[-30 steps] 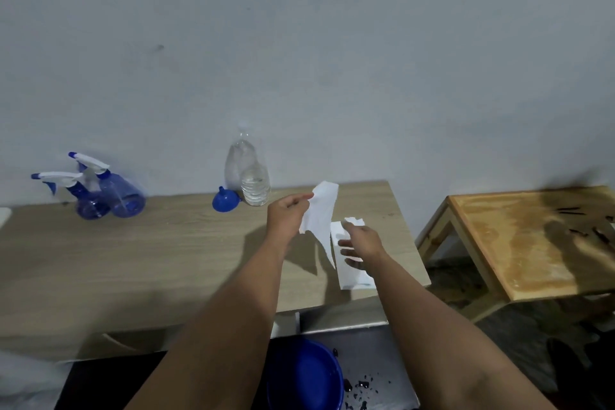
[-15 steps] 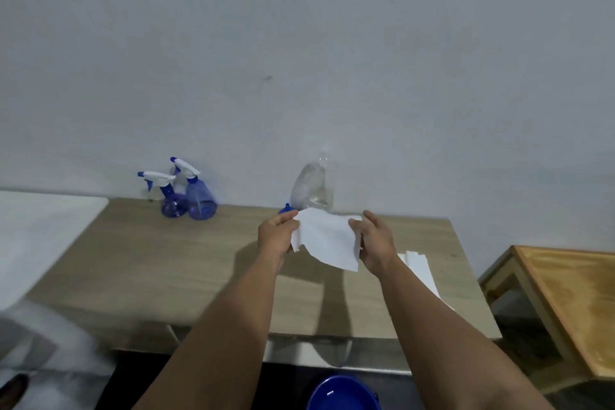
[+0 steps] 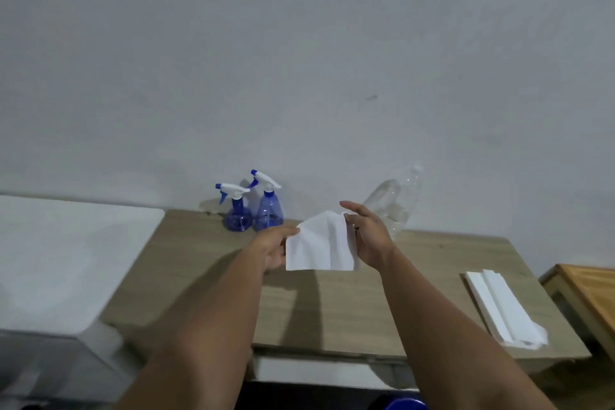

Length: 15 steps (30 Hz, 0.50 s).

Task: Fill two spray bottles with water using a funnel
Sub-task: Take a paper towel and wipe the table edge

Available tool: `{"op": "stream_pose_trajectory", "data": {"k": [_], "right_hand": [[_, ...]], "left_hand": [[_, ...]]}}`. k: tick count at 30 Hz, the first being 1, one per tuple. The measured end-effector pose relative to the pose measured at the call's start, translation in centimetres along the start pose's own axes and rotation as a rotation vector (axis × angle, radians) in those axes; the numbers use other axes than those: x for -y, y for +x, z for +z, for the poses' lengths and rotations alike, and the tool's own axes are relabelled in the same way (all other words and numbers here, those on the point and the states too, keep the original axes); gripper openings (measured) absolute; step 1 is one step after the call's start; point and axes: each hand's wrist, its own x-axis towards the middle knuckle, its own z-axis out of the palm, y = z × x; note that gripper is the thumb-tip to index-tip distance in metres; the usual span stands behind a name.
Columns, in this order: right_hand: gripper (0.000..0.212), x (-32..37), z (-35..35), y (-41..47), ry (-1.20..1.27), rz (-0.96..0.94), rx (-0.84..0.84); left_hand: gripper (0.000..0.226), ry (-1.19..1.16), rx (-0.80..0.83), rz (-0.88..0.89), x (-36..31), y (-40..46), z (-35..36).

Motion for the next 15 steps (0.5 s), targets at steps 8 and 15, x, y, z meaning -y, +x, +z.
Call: {"op": "stream_pose_trajectory", "data": {"k": [8,15], "right_hand": [[0.027,-3.5,6.5,-0.7,-0.056,0.102,-0.065],[0.031,-4.8,9.5,-0.7,-0.1,0.142,0.042]], "left_hand": [[0.026,0.164,-0.101,0.187,-2.7,-0.7,-8.1],[0.019,0.312,-0.181,0.311,-4.2,-1.5,-12.4]]}}
